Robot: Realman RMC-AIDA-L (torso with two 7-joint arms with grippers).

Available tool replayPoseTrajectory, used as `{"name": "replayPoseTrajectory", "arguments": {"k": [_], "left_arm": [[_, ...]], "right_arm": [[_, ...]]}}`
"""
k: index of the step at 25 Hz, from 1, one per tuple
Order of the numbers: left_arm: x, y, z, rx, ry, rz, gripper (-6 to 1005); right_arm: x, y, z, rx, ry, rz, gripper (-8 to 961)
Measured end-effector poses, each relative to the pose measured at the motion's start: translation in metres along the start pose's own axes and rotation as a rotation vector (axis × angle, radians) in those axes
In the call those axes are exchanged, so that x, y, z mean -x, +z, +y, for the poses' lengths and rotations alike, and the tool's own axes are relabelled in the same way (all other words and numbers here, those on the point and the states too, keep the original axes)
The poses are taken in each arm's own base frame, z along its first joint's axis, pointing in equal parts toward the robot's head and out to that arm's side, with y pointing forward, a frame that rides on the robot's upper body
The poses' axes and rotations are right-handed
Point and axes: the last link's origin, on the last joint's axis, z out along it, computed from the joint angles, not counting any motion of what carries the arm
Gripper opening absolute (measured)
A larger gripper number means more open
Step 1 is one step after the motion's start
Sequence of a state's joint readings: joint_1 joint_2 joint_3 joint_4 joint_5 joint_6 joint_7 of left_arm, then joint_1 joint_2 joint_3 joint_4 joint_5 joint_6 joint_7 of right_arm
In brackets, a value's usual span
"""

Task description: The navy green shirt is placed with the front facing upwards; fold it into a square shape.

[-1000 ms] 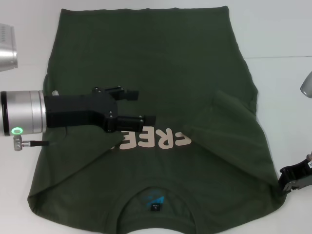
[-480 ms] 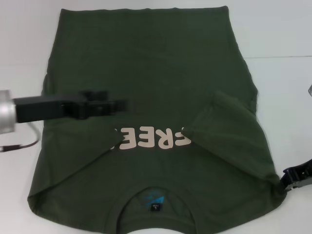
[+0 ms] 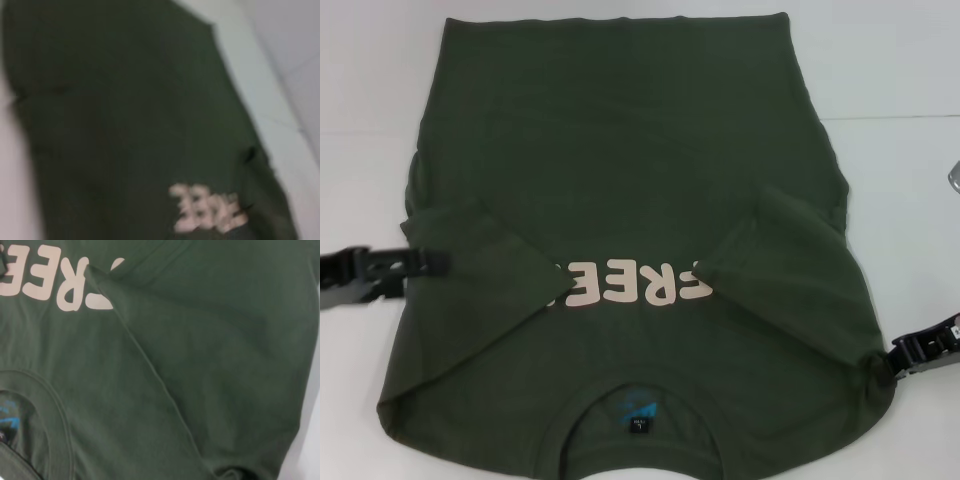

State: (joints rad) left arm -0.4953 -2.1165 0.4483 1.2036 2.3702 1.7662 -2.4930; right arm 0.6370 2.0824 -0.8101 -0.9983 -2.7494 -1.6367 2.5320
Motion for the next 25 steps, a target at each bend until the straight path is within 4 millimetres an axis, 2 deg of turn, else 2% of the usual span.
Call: {"name": "replayPoseTrajectory", "arguments": {"k": [6, 12, 20, 25], "left_arm": [[0.011, -0.009, -0.014, -0.154, -0.137, -0.126, 949], [0.015, -0.009, -0.02, -0.221, -0.16, -0.181, 949], [0.019, -0.004, -0.025, -0.283, -0.173, -0.244, 950], [0.022, 0.007, -0.03, -0.294, -0.187, -0.277, 949]], "right_arm": [[0.003, 0.0, 0.002, -0.002, -0.022, -0.002, 24], [0.007, 0.0, 0.006, 0.007, -0.041, -0.011, 23], [0.009, 0.0, 0.008, 0.011, -0.053, -0.009, 23], [0.01, 0.001, 0.01, 0.016, -0.058, -0.008, 23]]}}
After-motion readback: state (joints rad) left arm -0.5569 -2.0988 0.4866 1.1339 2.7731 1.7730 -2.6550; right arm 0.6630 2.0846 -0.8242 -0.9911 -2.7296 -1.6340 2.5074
